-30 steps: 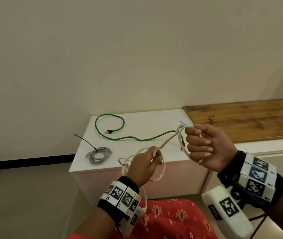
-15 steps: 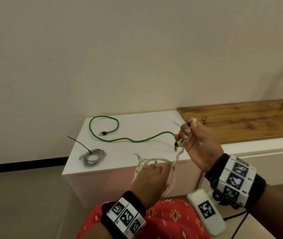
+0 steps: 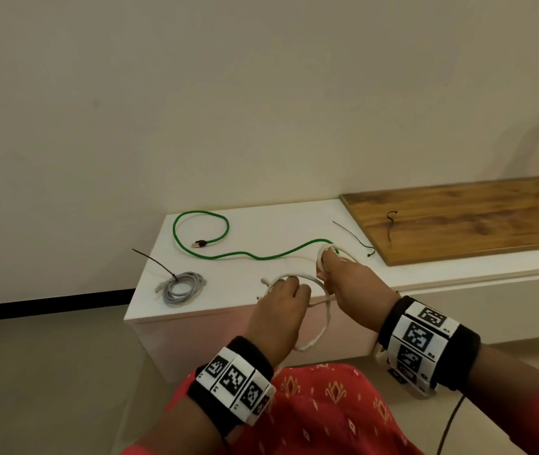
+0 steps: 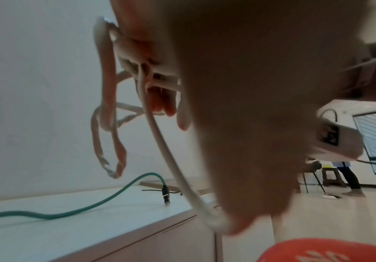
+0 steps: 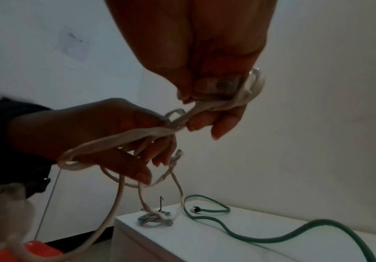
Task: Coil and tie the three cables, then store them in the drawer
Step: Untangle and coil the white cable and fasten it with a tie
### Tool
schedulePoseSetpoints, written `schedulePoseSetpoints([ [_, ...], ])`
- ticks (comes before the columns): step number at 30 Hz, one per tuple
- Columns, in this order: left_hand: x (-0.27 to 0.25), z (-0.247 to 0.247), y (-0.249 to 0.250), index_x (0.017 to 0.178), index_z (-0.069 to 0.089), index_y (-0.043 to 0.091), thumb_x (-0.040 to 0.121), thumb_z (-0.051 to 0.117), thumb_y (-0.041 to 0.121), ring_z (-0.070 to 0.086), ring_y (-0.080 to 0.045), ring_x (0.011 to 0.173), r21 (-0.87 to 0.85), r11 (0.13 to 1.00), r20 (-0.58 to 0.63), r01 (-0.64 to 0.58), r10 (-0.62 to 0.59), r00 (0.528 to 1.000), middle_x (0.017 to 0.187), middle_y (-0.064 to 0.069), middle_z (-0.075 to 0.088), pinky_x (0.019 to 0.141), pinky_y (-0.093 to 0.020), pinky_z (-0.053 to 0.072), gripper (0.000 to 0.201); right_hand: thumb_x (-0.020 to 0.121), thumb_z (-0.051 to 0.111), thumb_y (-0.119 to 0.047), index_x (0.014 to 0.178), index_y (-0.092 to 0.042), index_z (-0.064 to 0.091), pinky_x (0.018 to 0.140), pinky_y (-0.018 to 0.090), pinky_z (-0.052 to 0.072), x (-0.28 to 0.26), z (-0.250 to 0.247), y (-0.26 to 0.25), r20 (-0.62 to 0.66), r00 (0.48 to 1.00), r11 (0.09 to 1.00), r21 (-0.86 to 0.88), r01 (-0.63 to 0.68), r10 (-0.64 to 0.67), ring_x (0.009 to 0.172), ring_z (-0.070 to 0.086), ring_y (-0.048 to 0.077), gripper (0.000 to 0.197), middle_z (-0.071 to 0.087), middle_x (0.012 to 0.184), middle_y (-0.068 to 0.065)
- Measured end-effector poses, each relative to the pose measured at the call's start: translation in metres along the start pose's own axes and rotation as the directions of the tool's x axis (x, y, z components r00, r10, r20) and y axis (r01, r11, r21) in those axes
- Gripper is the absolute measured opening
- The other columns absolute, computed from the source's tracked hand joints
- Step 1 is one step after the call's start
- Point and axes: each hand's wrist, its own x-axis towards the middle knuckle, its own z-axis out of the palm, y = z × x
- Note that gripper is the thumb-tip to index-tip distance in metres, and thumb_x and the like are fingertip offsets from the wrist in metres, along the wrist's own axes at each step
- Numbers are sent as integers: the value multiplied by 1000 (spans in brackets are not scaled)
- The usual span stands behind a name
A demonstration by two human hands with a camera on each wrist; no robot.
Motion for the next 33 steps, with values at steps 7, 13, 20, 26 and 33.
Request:
schedulePoseSetpoints([
  [7, 19, -6, -15, 132, 26, 9, 76, 68, 19, 61, -27, 93, -291, 896, 232, 334, -273, 934, 102, -10, 64, 71, -30, 41, 71, 96, 38, -26, 103, -7, 45, 62, 29, 32, -8, -3, -17, 206, 977, 967, -236, 100, -51, 75, 52, 26, 22, 61, 92, 12],
  [13, 6, -5, -47, 105, 55, 14, 86, 53, 33, 51, -23, 104, -55, 981, 250, 186, -167, 954, 102, -7, 62, 74, -32, 39, 27, 93, 43, -42, 65, -16, 44, 57, 27, 35, -5, -17, -5, 425, 901, 966, -258, 32, 84, 65, 54, 21, 38, 55, 67, 1],
  [20, -11, 7, -70, 61, 67, 21, 85, 58, 14, 44, -2, 33, -834, 435, 291, 340, -178, 940, 36, 9, 49, 39, -17, 38, 26, 89, 48, -28, 52, -16, 39, 34, 8, 18, -1, -30, 7, 640, 767, 483, 683, -548, -35, 27, 18, 3, 39, 26, 34, -8],
  [26, -9, 9, -85, 56, 52, 9, 93, 46, 16, 29, -6, 23, -885, 38, 407, 465, -424, 809, 29, 6, 36, 34, -10, 26, 38, 76, 59, -35, 44, -21, 42, 33, 5, 20, -2, -40, 20, 612, 781, 320, 770, -552, -124, 24, 19, 2, 38, 27, 30, -10],
  [33, -48, 31, -122, 71, 45, 8, 98, 38, 24, 39, -10, 20, -640, -274, 679, 718, -639, 361, 34, -6, 55, 33, -6, 31, 33, 100, 24, -24, 84, -2, 54, 42, 23, 26, 8, -77, 33, 440, 695, -238, 721, -651, -568, 39, 23, 12, 40, 30, 50, 3],
])
